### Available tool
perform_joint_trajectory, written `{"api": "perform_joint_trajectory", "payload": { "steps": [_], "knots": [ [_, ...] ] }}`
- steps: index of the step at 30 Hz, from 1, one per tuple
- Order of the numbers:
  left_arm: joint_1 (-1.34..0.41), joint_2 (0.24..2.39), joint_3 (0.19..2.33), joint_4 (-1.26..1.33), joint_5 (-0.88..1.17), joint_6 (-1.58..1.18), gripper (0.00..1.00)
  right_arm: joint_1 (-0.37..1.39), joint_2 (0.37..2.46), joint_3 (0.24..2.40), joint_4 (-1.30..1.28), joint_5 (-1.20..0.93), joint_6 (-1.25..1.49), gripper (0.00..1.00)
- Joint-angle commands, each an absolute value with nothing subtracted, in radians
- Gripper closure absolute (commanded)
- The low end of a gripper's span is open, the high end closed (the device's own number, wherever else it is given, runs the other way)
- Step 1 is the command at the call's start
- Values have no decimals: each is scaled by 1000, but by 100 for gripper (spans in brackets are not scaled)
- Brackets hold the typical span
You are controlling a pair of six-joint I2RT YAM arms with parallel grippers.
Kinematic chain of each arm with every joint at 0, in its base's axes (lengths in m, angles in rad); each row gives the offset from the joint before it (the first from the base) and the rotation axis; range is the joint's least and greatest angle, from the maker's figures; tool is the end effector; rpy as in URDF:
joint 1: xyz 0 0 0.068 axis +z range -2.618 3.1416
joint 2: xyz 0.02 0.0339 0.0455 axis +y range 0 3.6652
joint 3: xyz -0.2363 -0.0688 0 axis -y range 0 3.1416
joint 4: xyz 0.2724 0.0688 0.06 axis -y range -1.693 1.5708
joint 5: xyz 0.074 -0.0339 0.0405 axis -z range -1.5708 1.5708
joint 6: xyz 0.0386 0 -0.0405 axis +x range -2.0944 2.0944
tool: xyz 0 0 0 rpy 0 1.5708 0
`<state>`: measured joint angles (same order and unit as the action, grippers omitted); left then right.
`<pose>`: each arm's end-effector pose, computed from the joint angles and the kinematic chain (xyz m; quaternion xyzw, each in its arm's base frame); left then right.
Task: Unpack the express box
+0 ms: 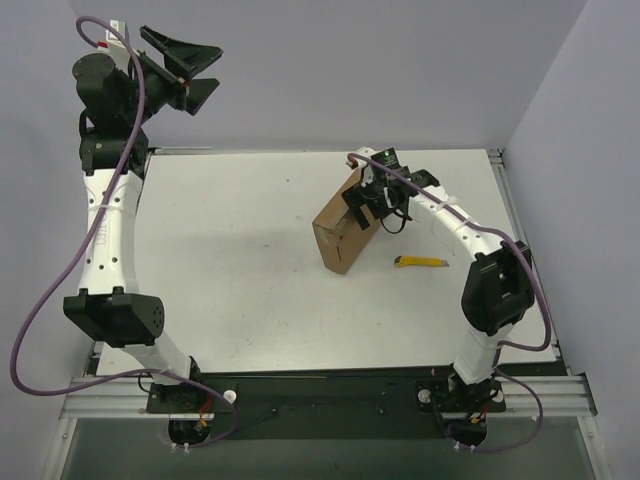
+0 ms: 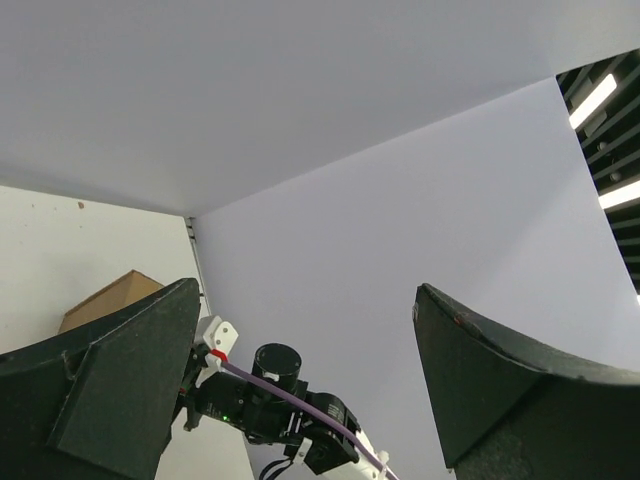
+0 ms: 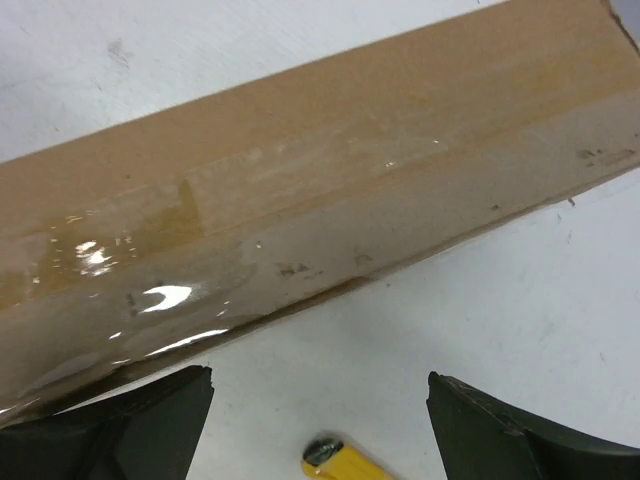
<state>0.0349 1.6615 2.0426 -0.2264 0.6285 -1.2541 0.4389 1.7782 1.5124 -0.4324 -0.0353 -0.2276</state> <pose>0.3765 -0.0096 0.5221 -0.1839 0.6355 -0.5784 0.4772 0.3918 0.1854 0.2587 -0.3035 0.8539 0.0605 0.4185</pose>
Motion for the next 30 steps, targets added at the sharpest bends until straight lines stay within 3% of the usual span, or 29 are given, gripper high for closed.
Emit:
{"api": "perform_joint_trajectory", "payload": {
  "steps": [1,6,8,11,15,18,24,30],
  "knots": [
    [44,1637,2062,-244,603,-1266,3,483,1816,1607,-399,-55,-210,8],
    [43,1611,2001,-149,626,-1163,3,495,1850,1626,-370,-45,-198,8],
    [22,1594,1872,-136,609,-1126,3,499,1855,1635,-357,-3,-154,7],
    [8,1589,1661,-75,676,-766,3,495,1821,1638,-304,78,-152,6],
    [-64,1641,1562,-420,540,-365,3,469,1801,1673,-293,92,-135,5],
    [-109,1676,1523,-489,524,-215,3,410,1812,1727,-308,68,-54,5],
    [-169,1926,1688,-575,568,-71,3,310,1948,1804,-307,-24,-3,3],
    [-181,2171,1922,-549,278,-34,3,287,2115,1876,-219,57,-75,9]
  ]
}}
